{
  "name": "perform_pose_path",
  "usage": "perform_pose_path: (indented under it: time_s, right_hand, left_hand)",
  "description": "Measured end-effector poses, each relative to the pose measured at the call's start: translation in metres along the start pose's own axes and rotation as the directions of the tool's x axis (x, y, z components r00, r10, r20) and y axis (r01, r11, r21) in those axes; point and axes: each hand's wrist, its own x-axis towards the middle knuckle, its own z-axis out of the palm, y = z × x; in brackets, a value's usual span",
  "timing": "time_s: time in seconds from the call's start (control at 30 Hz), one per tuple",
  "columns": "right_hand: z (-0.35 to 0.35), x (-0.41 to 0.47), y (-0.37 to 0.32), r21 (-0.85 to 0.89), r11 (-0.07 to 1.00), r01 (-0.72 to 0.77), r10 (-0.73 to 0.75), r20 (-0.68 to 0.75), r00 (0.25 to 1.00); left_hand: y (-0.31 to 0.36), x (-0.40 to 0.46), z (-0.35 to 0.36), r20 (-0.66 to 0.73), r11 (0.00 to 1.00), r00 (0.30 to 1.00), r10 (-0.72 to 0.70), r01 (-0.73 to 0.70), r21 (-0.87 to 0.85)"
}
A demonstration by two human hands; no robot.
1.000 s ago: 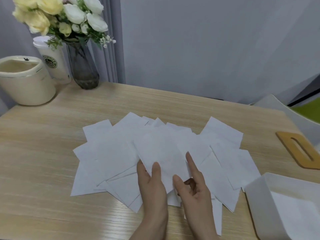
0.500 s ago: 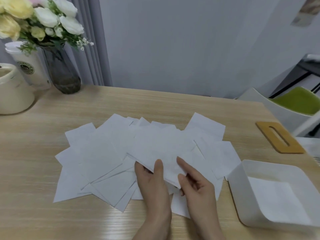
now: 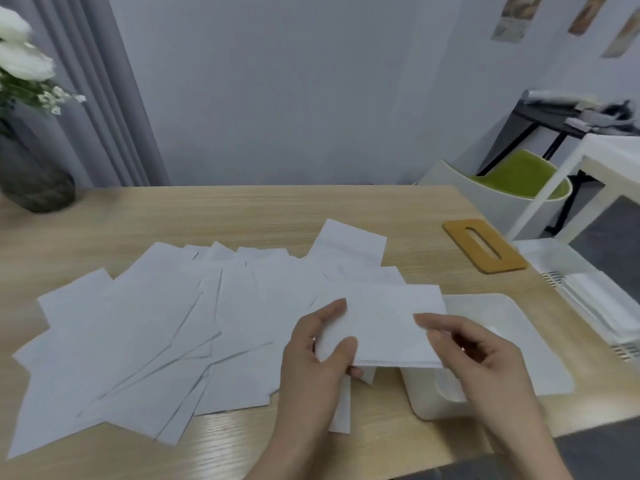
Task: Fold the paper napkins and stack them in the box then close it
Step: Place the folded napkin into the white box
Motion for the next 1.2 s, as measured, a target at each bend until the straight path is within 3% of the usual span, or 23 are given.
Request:
perform_pose_path:
  time_s: [0.27,0.43,0.7,0.83,0.97,1.2]
  right_hand:
    - [-0.053,0.0,0.02,-0.127,0.991,-0.031,0.018,-0.103,0.994]
    - [-0.072,0.001,0.026,-0.183,0.982,0.036,-0.064,-0.149,0.987]
    - [-0.091,0.002,0.033,-0.261,0.965,0.017,-0.09,-0.267,0.959]
    - [-0.095,0.003,0.034,-0.409,0.913,0.018,-0.14,-0.271,0.952]
    - [-0.095,0.004,0.042,-0.47,0.883,-0.015,-0.12,-0.258,0.959]
    - [-0.096,0.009,0.051,-0.628,0.778,-0.034,-0.165,-0.255,0.953]
  left_hand:
    - [-0.014,-0.009,0.057,0.006,0.999,1.0,0.015,-0.015,0.034]
    - [-0.021,-0.017,0.076,0.033,0.988,0.997,0.072,-0.076,0.133]
    - [-0.027,-0.023,0.089,0.054,0.931,0.993,0.109,-0.121,0.344]
    - [-0.033,-0.022,0.093,0.177,0.815,0.963,0.203,-0.266,0.515]
    - [-0.037,-0.016,0.089,0.288,0.614,0.912,0.291,-0.409,0.675]
    - [-0.044,-0.012,0.089,0.383,0.383,0.837,0.392,-0.527,0.759]
